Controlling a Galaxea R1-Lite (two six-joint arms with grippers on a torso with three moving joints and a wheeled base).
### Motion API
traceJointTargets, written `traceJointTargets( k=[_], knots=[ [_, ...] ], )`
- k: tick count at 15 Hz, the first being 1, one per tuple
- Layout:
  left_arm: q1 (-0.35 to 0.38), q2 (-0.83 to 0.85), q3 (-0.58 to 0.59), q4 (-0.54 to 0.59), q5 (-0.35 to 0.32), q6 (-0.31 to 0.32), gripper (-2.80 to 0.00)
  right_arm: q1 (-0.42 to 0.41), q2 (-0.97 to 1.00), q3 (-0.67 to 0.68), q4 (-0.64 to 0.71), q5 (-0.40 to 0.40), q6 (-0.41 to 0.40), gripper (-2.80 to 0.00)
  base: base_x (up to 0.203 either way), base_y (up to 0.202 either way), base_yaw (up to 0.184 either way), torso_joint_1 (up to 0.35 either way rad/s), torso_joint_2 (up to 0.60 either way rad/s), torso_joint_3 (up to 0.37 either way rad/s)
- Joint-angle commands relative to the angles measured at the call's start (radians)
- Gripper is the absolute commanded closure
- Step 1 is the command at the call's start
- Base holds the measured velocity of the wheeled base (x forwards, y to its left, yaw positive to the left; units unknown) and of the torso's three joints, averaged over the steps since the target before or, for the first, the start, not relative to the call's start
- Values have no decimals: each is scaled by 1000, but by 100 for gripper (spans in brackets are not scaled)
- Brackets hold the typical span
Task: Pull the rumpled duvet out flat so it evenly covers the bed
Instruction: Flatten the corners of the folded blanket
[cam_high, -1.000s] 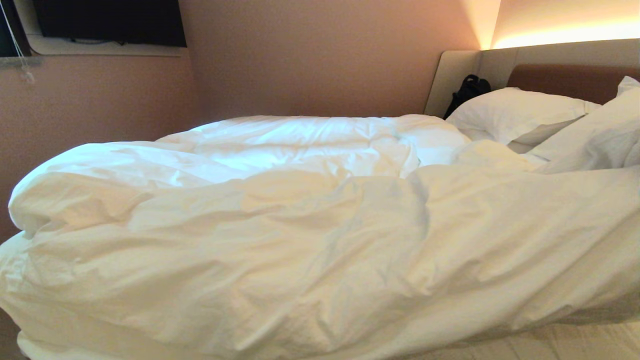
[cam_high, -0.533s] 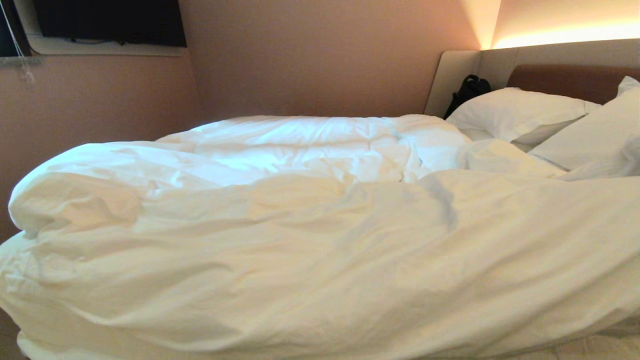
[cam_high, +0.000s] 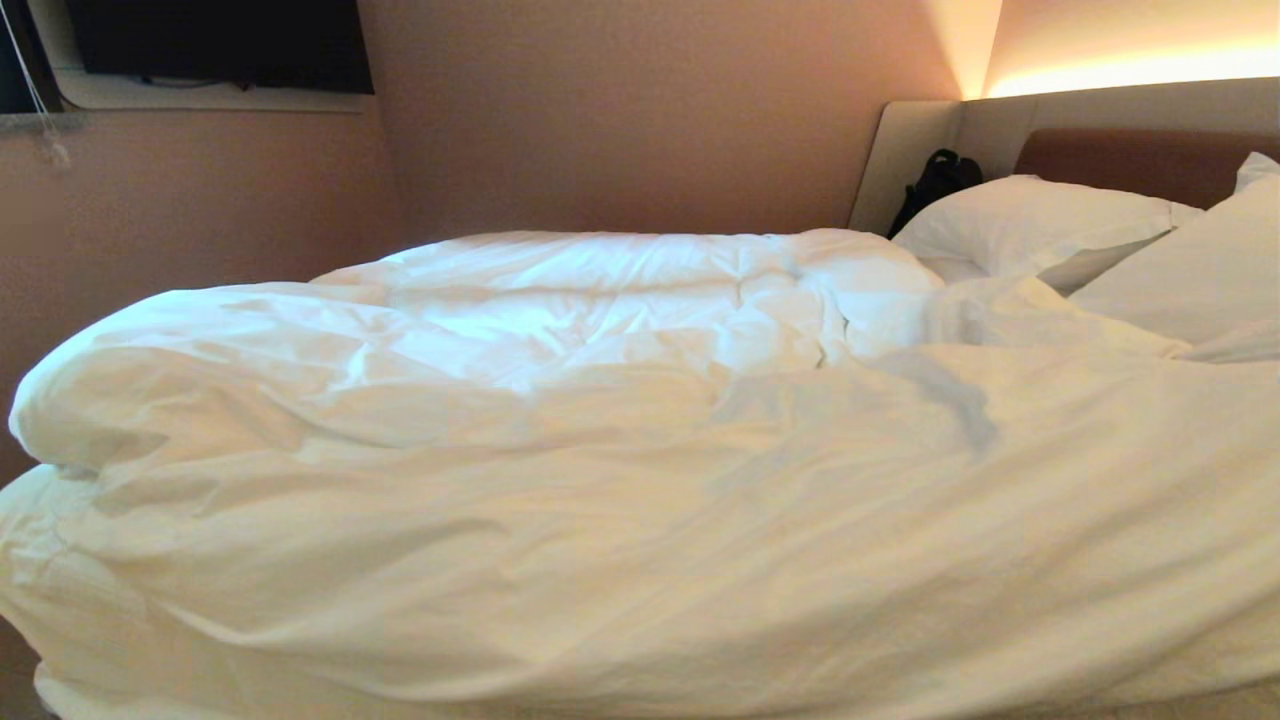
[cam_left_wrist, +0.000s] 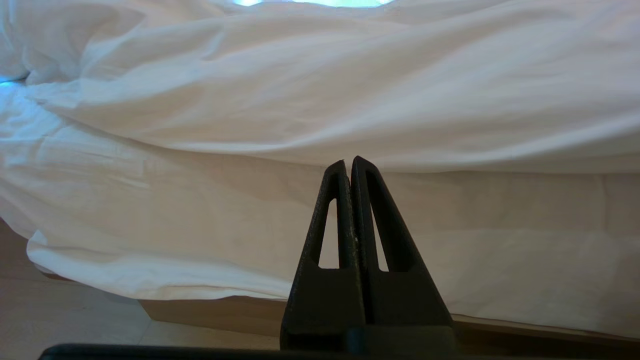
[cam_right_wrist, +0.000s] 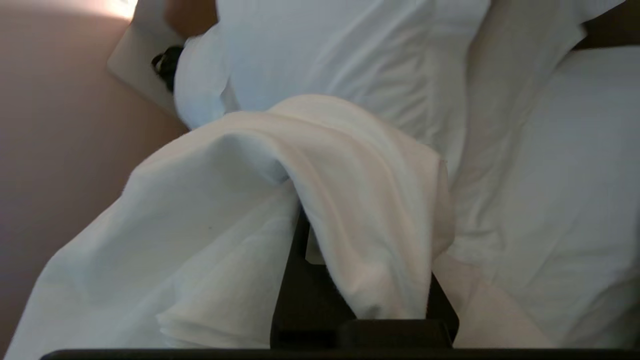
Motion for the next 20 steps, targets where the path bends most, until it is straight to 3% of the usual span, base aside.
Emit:
traceJointTargets(
  k=[1,11,20],
  knots=[
    [0,0,0,0,0,0,0,-24,35,-13,0,1,4,0,0,0,0,0,0,0],
    [0,0,0,0,0,0,0,-117,115,-60,-2,11,4,0,0,0,0,0,0,0],
    [0,0,0,0,0,0,0,-138,125,-60,-1,13,3,0,0,0,0,0,0,0]
  ],
)
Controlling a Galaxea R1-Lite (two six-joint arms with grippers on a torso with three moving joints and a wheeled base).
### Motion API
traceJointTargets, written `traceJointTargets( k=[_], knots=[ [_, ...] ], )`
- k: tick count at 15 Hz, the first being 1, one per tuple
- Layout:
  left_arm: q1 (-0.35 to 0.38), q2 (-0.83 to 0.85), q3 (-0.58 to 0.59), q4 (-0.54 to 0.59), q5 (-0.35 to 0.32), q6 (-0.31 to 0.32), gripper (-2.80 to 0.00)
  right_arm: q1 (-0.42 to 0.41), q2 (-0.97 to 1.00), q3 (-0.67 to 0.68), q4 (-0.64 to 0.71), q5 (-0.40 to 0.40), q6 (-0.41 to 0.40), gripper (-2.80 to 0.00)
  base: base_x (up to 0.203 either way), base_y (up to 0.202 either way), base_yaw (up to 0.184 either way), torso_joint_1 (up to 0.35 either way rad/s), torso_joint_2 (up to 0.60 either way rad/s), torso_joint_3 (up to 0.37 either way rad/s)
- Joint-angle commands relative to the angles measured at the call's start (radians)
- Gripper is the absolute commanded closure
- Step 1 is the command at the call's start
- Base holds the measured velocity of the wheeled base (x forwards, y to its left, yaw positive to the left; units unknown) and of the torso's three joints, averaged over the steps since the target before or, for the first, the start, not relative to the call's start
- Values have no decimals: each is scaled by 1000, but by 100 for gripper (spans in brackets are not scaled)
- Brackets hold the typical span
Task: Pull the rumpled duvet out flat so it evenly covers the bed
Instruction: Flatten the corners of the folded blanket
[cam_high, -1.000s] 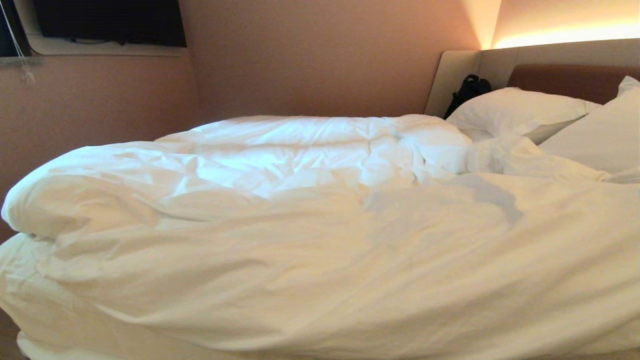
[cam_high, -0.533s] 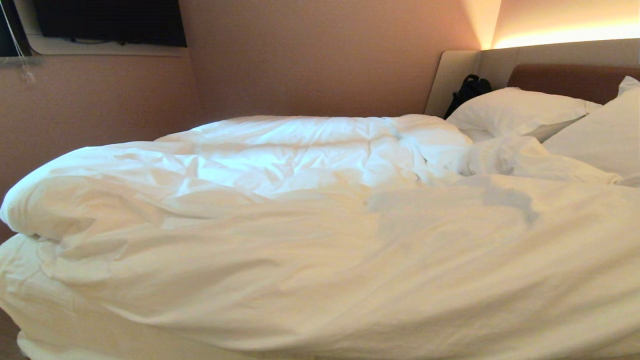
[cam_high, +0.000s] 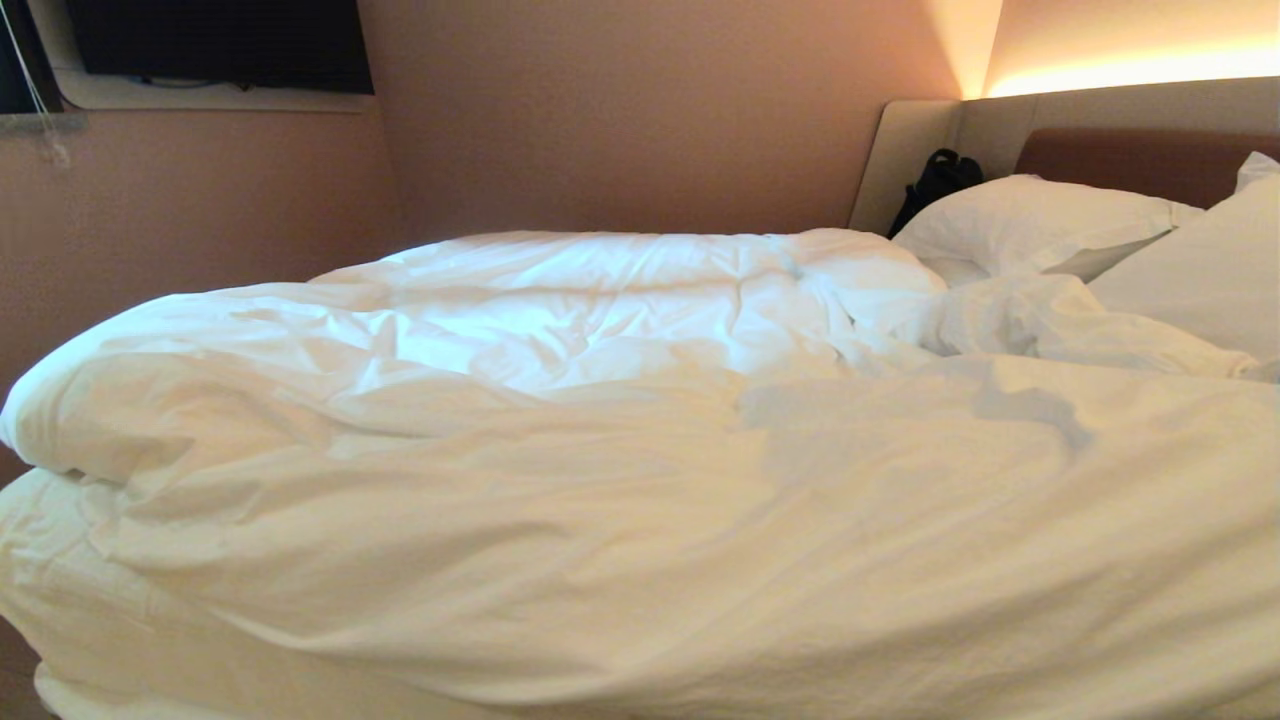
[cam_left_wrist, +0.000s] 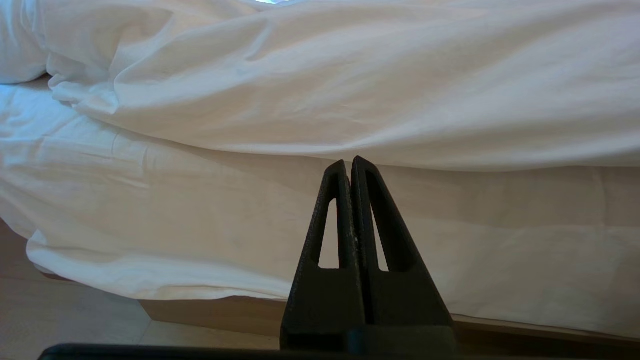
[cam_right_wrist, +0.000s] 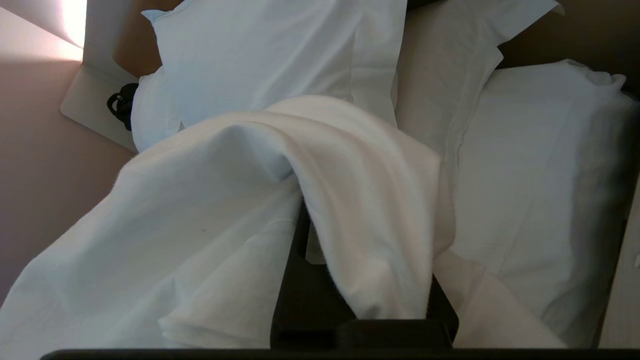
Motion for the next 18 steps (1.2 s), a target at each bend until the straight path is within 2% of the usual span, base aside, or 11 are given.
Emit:
traceJointTargets(
  k=[1,7,8,9,11,15,18],
  knots=[
    [0,0,0,0,0,0,0,1,2,2,0,4,4,0,0,0,0,0,0,0],
    [0,0,0,0,0,0,0,1,-10,13,3,4,4,0,0,0,0,0,0,0],
    [0,0,0,0,0,0,0,1,-12,17,3,4,1,-94,0,0,0,0,0,0],
    [0,0,0,0,0,0,0,2,-20,26,2,5,-2,-280,0,0,0,0,0,0],
    [0,0,0,0,0,0,0,4,-42,41,4,9,-8,-280,0,0,0,0,0,0],
    [0,0,0,0,0,0,0,15,-97,80,36,88,-11,-280,0,0,0,0,0,0],
    [0,0,0,0,0,0,0,34,-194,79,138,249,-10,-280,0,0,0,0,0,0]
  ],
)
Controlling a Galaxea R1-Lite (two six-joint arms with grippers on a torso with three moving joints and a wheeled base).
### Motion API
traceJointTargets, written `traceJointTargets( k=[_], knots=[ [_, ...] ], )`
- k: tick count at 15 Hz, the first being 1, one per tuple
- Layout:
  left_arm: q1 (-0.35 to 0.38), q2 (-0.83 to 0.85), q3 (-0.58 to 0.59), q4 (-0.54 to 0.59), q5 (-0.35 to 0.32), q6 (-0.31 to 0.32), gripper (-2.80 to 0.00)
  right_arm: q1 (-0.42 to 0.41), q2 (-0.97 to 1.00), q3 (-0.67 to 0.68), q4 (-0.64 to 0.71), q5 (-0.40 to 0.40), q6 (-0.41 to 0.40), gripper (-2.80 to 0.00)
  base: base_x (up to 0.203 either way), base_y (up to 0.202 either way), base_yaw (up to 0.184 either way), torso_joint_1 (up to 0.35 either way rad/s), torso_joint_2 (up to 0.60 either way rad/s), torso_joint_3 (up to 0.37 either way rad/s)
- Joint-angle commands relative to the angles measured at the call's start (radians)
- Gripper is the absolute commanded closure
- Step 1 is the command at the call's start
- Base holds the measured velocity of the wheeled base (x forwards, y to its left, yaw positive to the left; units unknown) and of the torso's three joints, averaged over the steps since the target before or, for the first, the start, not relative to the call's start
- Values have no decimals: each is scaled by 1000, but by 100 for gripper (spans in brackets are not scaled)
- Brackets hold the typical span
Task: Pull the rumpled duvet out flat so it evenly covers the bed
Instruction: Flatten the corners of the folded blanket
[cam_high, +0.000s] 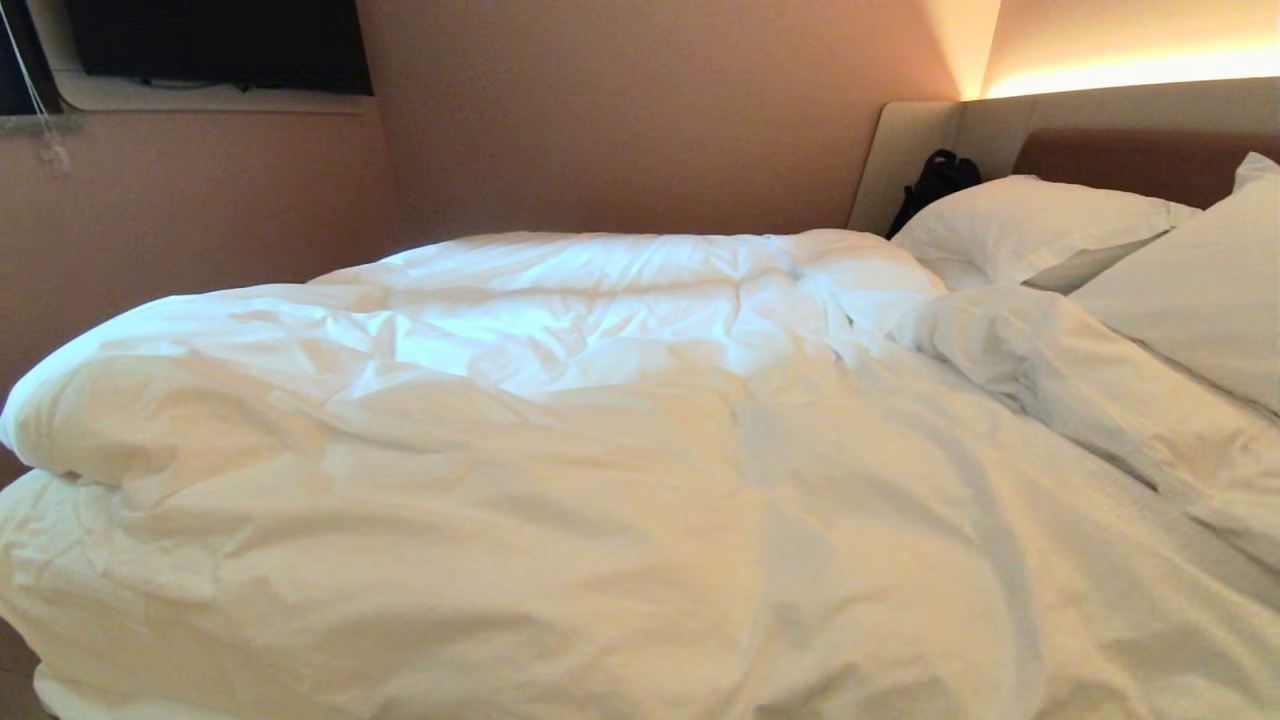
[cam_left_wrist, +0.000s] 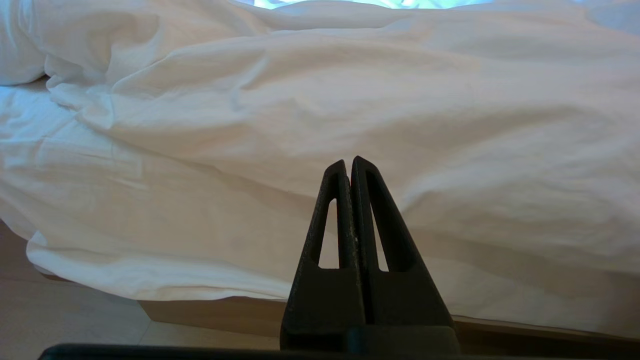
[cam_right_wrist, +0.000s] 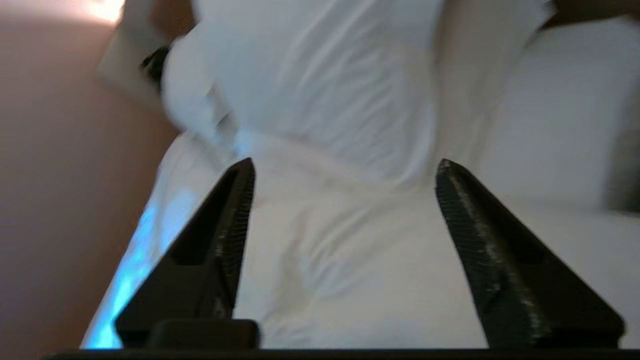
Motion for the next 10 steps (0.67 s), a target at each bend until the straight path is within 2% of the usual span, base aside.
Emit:
traceJointTargets(
  k=[1,5,7,8,9,10],
  knots=[
    [0,0,0,0,0,0,0,19,-70,-2,91,143,3,-280,0,0,0,0,0,0],
    [0,0,0,0,0,0,0,135,-76,5,174,149,-17,-280,0,0,0,0,0,0],
    [0,0,0,0,0,0,0,180,-46,28,242,143,-123,-280,0,0,0,0,0,0],
    [0,0,0,0,0,0,0,190,-32,42,256,140,-163,-118,0,0,0,0,0,0],
    [0,0,0,0,0,0,0,200,-15,55,258,139,-186,0,0,0,0,0,0,0],
    [0,0,0,0,0,0,0,210,6,57,255,136,-199,0,0,0,0,0,0,0]
  ],
)
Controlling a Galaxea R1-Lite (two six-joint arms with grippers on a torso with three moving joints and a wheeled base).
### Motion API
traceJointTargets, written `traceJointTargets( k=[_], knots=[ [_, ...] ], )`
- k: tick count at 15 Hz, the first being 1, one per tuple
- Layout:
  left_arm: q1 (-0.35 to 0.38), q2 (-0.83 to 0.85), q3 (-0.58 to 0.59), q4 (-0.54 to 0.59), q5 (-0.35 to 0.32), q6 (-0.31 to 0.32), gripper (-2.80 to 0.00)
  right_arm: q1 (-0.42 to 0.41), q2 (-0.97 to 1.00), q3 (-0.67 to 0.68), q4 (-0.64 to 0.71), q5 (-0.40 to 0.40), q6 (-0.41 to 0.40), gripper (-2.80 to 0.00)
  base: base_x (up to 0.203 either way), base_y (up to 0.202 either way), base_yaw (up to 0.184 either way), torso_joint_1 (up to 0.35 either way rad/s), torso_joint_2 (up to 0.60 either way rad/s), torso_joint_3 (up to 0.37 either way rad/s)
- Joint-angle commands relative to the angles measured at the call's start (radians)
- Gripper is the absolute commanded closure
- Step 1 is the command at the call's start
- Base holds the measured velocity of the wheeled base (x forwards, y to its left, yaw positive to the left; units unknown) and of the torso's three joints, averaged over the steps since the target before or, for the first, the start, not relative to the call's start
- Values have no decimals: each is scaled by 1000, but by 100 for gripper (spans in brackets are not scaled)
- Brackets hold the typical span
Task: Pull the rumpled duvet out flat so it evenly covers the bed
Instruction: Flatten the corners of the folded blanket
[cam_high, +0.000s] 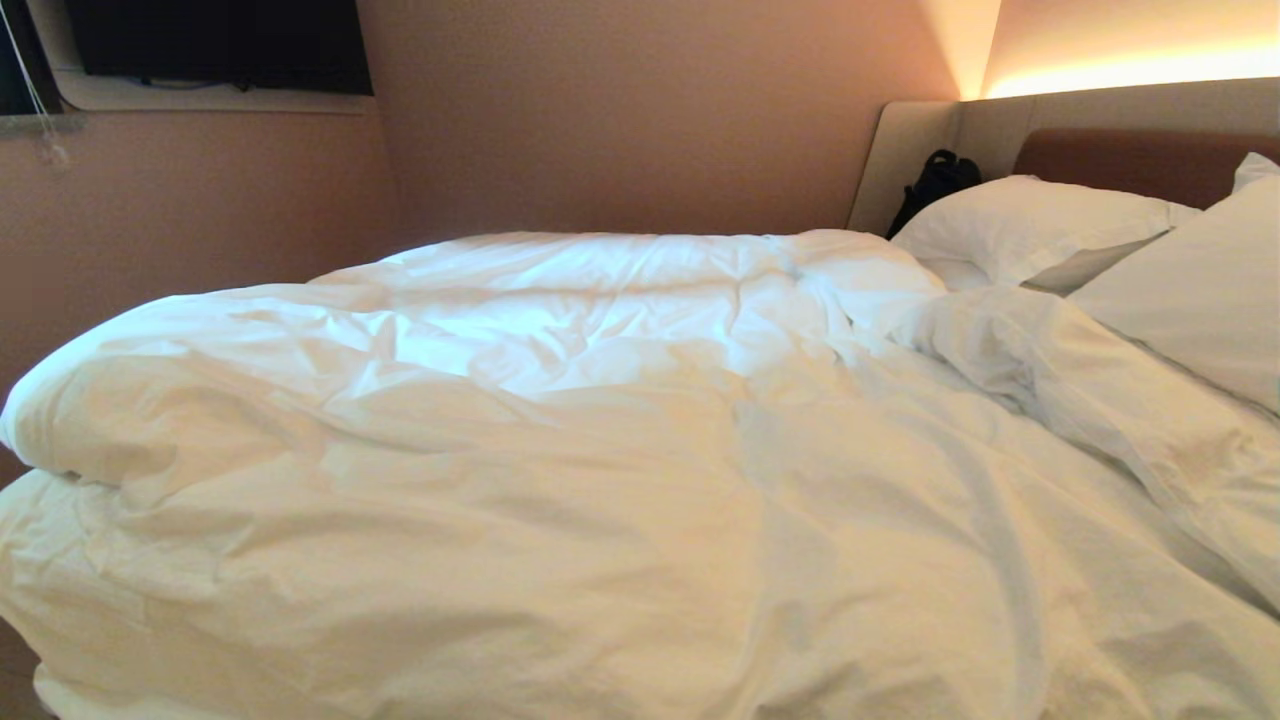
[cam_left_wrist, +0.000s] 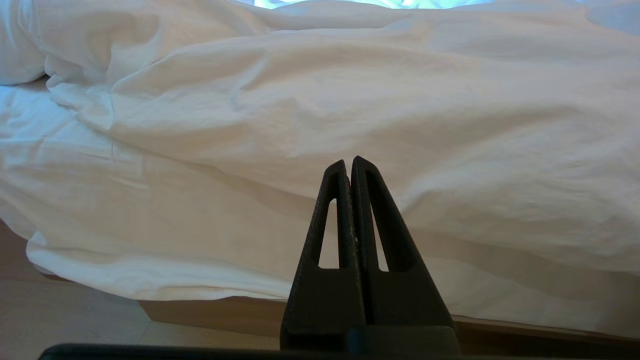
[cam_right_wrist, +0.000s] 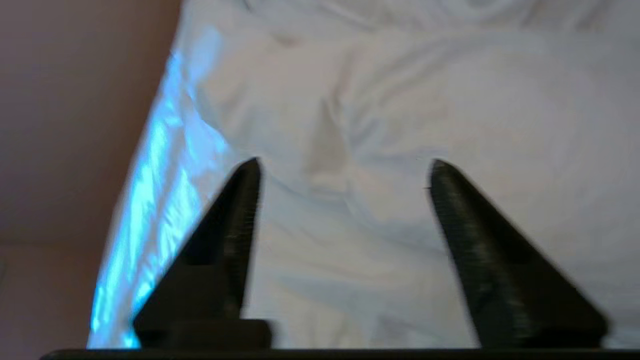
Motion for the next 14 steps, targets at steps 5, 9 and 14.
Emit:
traceJointTargets(
  k=[5,9,14],
  knots=[
    [0,0,0,0,0,0,0,93,115,7,45,-99,-354,0,0,0,0,0,0,0],
    [0,0,0,0,0,0,0,213,122,11,55,-292,-482,0,0,0,0,0,0,0],
    [0,0,0,0,0,0,0,412,115,80,50,-561,-566,0,0,0,0,0,0,0]
  ],
)
